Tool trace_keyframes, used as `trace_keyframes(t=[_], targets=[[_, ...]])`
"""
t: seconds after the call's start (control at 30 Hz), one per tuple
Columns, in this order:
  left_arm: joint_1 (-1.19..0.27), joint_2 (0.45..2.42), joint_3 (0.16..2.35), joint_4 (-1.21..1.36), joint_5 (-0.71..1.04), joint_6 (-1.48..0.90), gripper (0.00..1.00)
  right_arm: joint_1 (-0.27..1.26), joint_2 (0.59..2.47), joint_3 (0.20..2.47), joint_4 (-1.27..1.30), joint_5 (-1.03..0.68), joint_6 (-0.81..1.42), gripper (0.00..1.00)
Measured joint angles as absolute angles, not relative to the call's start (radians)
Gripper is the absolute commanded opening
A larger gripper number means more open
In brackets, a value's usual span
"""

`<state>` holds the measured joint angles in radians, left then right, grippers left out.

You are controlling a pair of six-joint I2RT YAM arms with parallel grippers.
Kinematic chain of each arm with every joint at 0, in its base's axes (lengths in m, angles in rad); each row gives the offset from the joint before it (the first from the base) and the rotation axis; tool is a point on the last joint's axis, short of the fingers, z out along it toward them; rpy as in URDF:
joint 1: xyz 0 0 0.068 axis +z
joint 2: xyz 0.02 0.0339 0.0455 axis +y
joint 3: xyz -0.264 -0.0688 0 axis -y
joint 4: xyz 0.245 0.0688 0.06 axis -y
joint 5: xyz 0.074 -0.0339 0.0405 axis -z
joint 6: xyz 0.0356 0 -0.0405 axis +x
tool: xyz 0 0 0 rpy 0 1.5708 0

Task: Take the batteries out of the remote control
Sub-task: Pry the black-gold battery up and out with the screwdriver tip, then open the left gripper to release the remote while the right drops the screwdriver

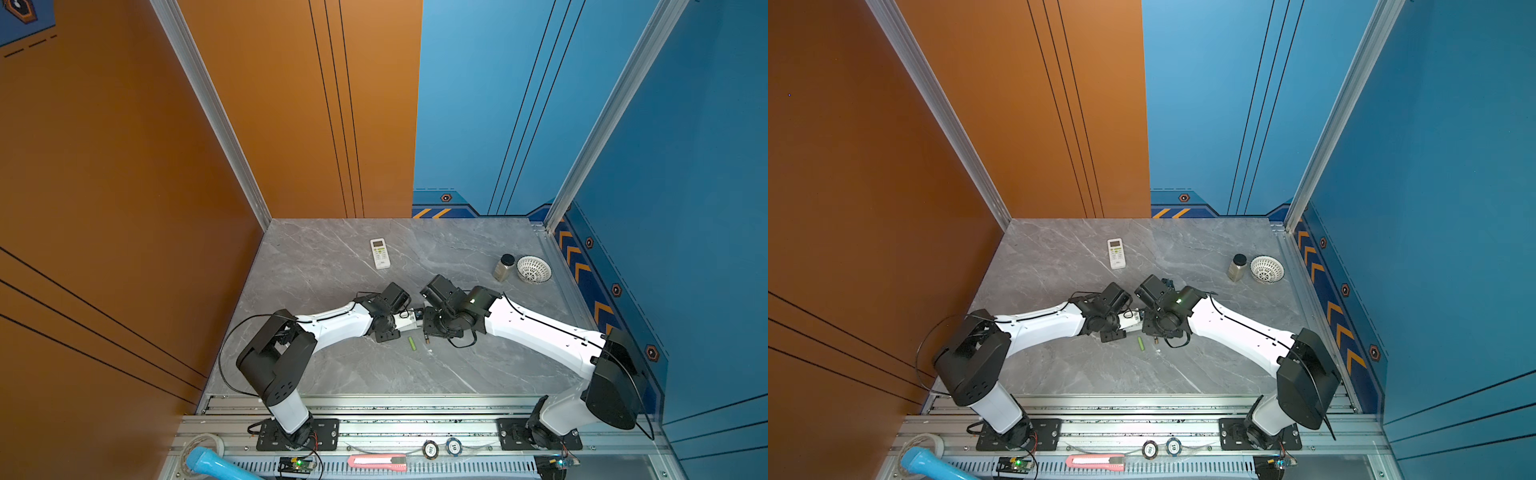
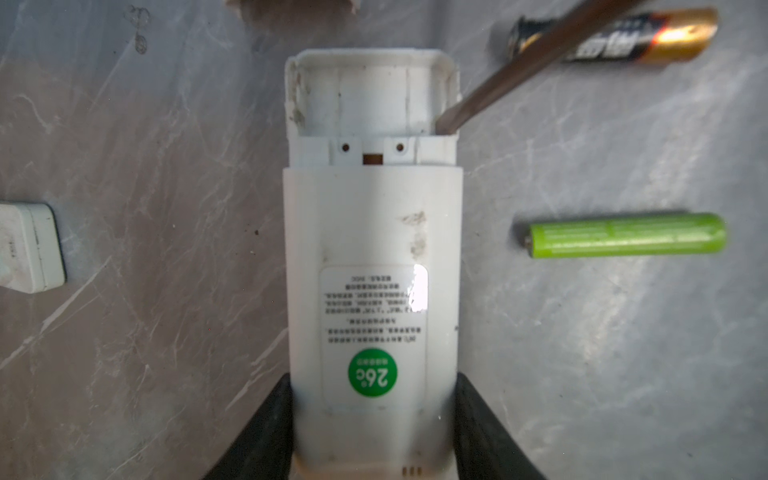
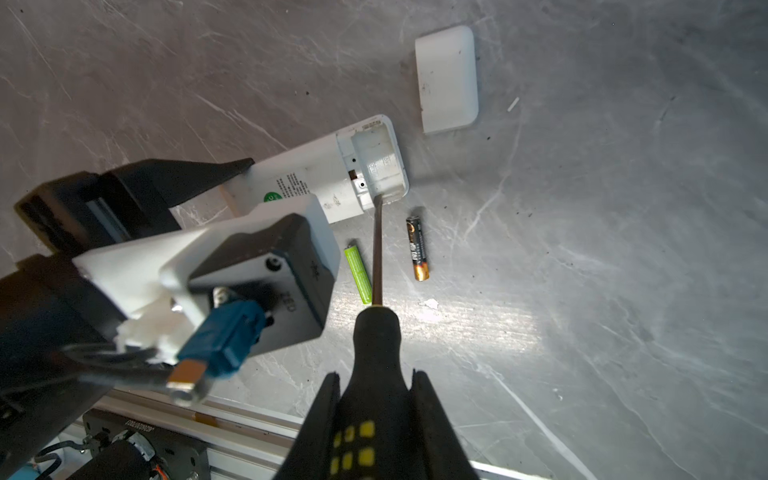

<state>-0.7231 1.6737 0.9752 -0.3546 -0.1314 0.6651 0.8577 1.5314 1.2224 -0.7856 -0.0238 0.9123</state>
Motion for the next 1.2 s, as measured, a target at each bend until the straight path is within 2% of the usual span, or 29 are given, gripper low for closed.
trace_keyframes(t=[0.17,0.3,0.43,0.53,0.67,0.73,1.0,1.17,1.2], targets=[[-0.723,1.674,0.975,-0.351,-0.131,0.665,0.23,0.853,1.533,1.245,-0.817,-0.022,0.905,0.0],[-0.723,1.679,0.975,-0.347,-0.131,0.661,0.29,0.852,1.515,1.244,-0.83,0.01,0.905,0.0],[-0.723,1.685,0.975,-0.347,-0.123,0.657,0.36,0.845,1.396,1.179,-0.805,0.062,0.909,0.0],[-0.723,1.688,0.975,-0.347,-0.11,0.654,0.5,0.82,1.263,1.094,-0.766,0.109,0.918,0.0],[-0.721,1.695,0.975,-0.348,-0.093,0.644,0.75,0.761,1.136,0.953,-0.667,0.157,0.925,0.0],[-0.721,1.699,0.975,-0.348,-0.085,0.637,0.99,0.737,1.112,0.887,-0.613,0.175,0.924,0.0],[-0.693,1.694,0.988,-0.354,-0.047,0.619,0.98,0.719,1.077,0.605,-0.301,0.233,0.941,0.0],[-0.653,1.63,1.041,-0.406,-0.002,0.588,0.98,0.719,1.078,0.538,-0.178,0.241,0.943,0.0],[-0.636,1.616,1.07,-0.418,0.017,0.575,0.98,0.717,1.084,0.528,-0.151,0.24,0.943,0.08]])
